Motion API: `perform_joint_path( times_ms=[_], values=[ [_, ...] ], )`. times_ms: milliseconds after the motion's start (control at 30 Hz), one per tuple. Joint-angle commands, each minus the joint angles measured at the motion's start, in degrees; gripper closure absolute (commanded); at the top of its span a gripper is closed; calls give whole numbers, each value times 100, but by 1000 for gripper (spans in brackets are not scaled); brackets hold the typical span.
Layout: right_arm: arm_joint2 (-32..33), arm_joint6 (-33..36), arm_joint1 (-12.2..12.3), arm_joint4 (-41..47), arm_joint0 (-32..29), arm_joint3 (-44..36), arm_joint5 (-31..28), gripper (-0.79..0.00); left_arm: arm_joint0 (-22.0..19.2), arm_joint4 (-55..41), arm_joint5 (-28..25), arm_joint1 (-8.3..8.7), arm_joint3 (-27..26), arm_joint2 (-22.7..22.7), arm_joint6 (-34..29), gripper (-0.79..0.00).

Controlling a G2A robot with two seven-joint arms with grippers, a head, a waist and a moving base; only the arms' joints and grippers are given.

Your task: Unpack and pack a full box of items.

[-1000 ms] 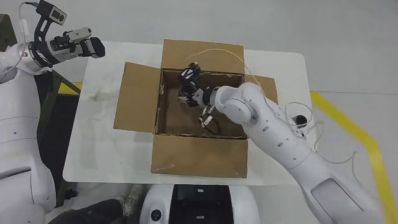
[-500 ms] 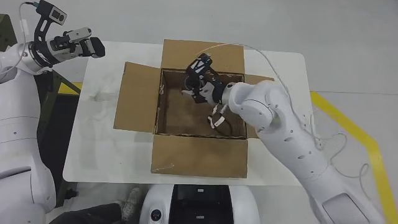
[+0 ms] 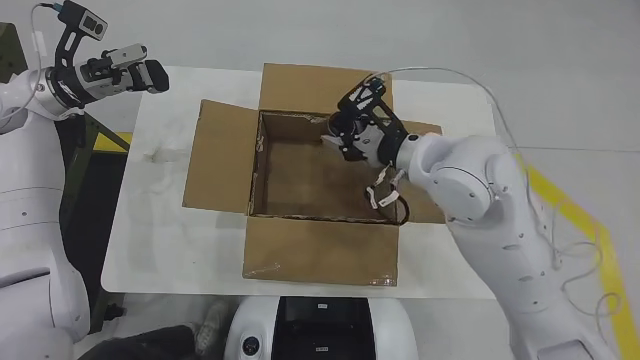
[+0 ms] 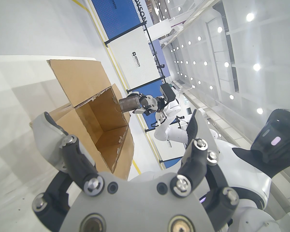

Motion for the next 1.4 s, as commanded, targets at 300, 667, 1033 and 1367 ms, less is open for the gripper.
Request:
perform_joint_path(
  times_ms=[300,667,1033,1367],
  values=[
    [1005,321,203,-188,-716,-856,84,0,0,0,0,0,0,0,0,-785],
    [1867,635,360,-538,-1470,-1587,292,0,0,0,0,0,0,0,0,-785],
    [2836,623,477,-579,-2414,-2135,396,0,0,0,0,0,0,0,0,-785],
    [3349,354,537,-532,-2969,-2238,359,0,0,0,0,0,0,0,0,-785]
  ],
)
